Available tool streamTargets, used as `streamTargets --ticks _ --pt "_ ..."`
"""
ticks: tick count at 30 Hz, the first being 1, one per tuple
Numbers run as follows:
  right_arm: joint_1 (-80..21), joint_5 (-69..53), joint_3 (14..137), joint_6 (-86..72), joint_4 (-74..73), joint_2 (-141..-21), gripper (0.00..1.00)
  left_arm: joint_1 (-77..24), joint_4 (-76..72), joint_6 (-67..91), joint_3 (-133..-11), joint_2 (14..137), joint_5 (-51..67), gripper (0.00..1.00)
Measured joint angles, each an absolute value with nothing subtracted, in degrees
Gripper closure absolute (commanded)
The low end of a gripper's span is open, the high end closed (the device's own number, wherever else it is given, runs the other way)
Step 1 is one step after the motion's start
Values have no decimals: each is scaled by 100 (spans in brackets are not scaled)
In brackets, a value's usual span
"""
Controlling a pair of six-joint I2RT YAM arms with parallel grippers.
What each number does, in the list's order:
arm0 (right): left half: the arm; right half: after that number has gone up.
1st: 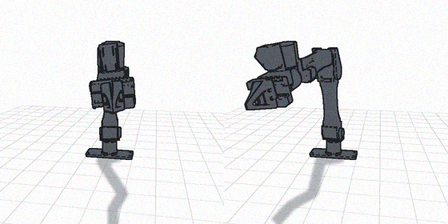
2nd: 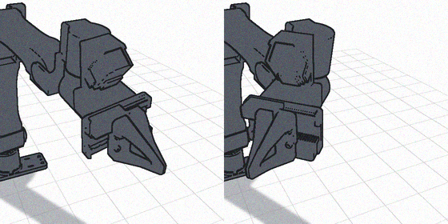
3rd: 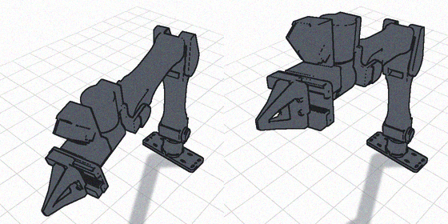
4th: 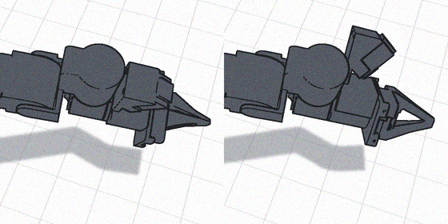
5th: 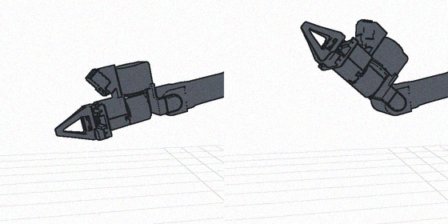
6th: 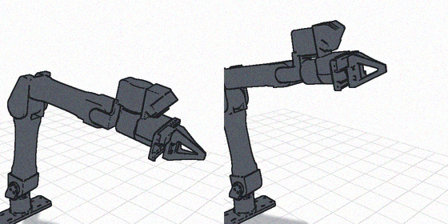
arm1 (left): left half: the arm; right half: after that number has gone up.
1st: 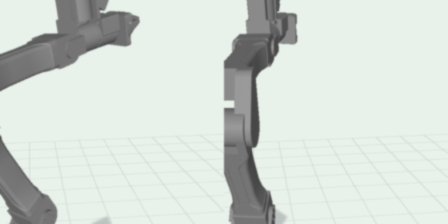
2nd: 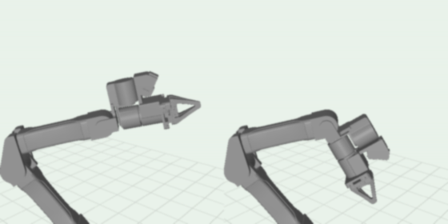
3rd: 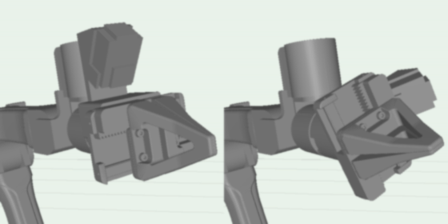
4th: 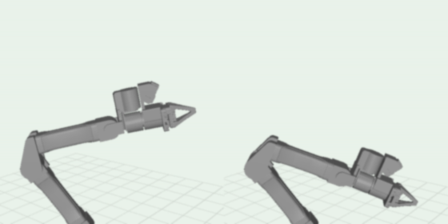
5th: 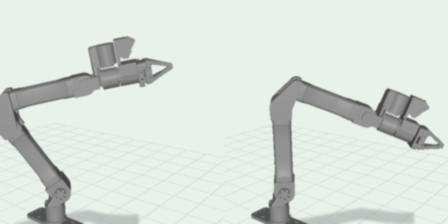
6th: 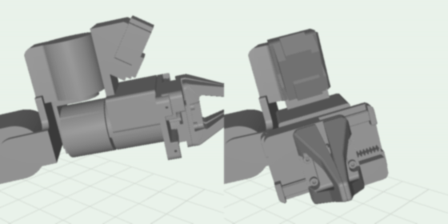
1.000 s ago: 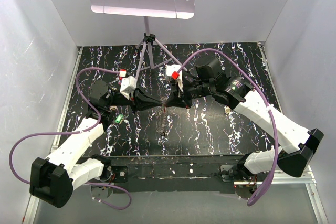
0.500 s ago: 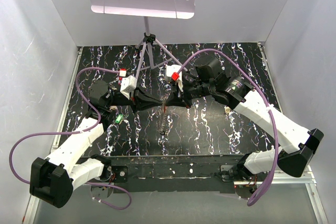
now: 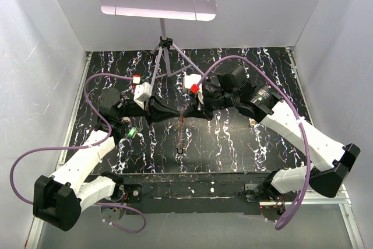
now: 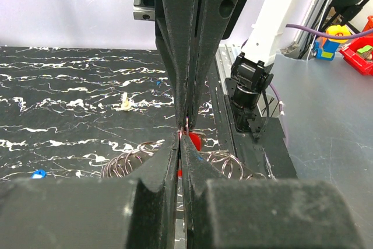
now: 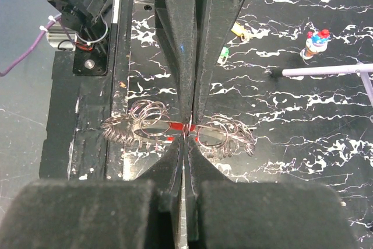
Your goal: Put the keys on the keyring
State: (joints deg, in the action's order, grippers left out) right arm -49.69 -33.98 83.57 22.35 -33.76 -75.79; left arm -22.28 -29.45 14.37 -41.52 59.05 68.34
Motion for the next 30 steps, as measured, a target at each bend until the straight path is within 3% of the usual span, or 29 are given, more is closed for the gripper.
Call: streamTargets --ticks 30 --pt "-5124 -3072 8158 2884 -3286 -7363 99 -2224 -3028 1900 -4228 6038 6788 100"
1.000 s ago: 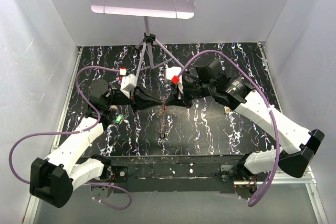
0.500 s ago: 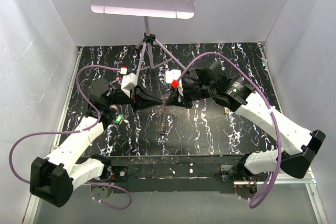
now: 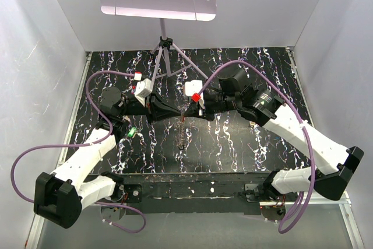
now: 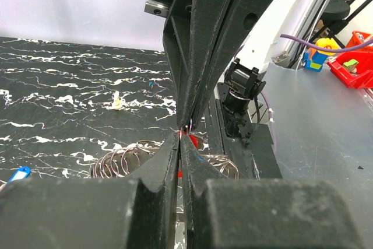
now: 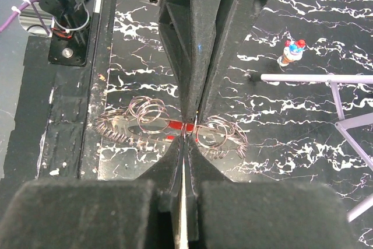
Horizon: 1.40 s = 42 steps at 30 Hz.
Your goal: Put the keys on the keyring
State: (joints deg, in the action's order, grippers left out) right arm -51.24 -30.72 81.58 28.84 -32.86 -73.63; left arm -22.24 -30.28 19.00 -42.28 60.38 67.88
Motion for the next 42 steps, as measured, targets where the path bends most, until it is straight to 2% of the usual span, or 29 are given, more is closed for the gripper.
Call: streamTargets --ticks 18,27,29,31,33,36,42 --pt "-5153 -2842 7968 2930 -2980 -7279 99 -2185 -3868 2609 -4154 6064 6499 100" --pt "-5151 -2705 7773 2650 -2637 -7255 99 -2180 -4799 3299 -3680 6066 5948 100" --pt "-5151 -2698 7741 2578 -2589 -7247 88 -2180 -4993 3500 -3557 6066 5798 100" --pt "-5151 -2703 7701 2517 -2550 -7225 71 -2180 -5133 3592 -3481 6066 5708 100" --pt "-5153 -2744 7699 2434 -2550 -7196 62 -2180 -5277 3629 -3430 6066 5605 100" --pt "-5179 -2877 7697 2377 -2543 -7098 54 -2180 -5446 3686 -3400 6069 5489 100" --pt "-5009 -3354 7701 2163 -2539 -6823 48 -2180 -6128 3907 -3179 6086 5389 100"
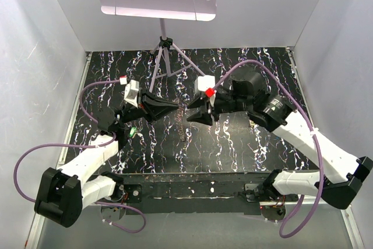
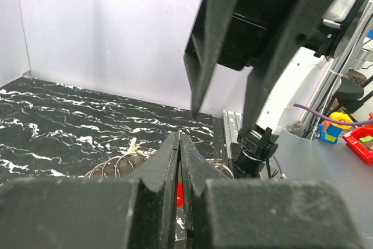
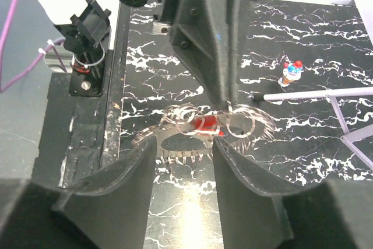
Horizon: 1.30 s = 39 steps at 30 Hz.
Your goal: Put the keys on the keyring
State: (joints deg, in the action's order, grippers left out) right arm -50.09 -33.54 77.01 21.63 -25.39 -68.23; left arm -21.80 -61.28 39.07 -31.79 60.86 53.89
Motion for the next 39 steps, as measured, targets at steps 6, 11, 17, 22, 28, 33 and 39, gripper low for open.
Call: streamTargets --ticks 6,11,17,22,28,33,39 --pt "-4316 -4016 7867 1500 -2418 -6851 52 -2180 -7057 4287 -3017 6261 5376 100" --pt "-4224 -4668 8020 1052 -2296 -7061 54 -2180 -7354 4563 -3015 6442 5378 100" --pt "-4230 -4974 8060 738 -2239 -7279 51 -2180 -7467 4696 -3015 6462 5354 100" --pt "-4230 -4950 8119 569 -2215 -7430 49 -2193 -7507 4772 -3017 6541 5317 100" --pt "-4230 -4797 8178 443 -2180 -7529 49 -2248 -7509 4845 -3017 6558 5247 100" --pt "-4228 -4696 8178 349 -2128 -7540 55 -2272 -7509 4873 -3017 6558 5188 100" --pt "-4230 -4681 8167 292 -2093 -7546 65 -2274 -7509 4890 -3017 6558 5120 100"
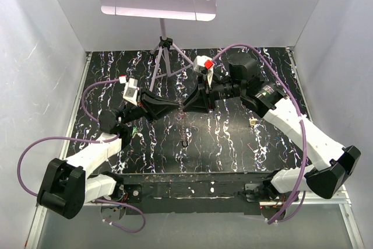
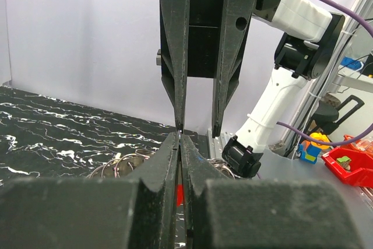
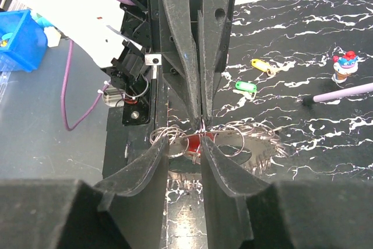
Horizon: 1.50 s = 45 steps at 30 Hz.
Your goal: Put the keys on the keyring
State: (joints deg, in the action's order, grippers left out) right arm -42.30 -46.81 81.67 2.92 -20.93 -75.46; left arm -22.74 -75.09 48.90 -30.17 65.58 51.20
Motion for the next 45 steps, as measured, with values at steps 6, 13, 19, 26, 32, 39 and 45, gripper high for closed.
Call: streamTargets --ticks 6,13,19,26,32,39,45 --pt "-4228 -4681 8165 248 -2073 -7625 66 -2272 -7502 4912 -3017 6560 5078 100" --pt "-4206 -4683 8165 158 -2023 -7684 68 -2268 -7502 4954 -3015 6567 5052 100" --pt "-4202 -4622 8165 89 -1981 -7736 57 -2263 -7500 5006 -2976 6569 4987 100" --pt "-4185 -4523 8165 75 -1968 -7811 58 -2279 -7520 5017 -2971 6567 4987 100" --pt "-4163 -4668 8165 82 -1942 -7811 67 -2279 -7522 5019 -2961 6560 4980 100" --pt "-4163 -4827 8165 82 -1907 -7839 74 -2279 -7529 5019 -2921 6482 4904 100" --pt "-4176 -4875 8165 84 -1900 -7922 81 -2281 -7526 5041 -2871 6475 4880 100"
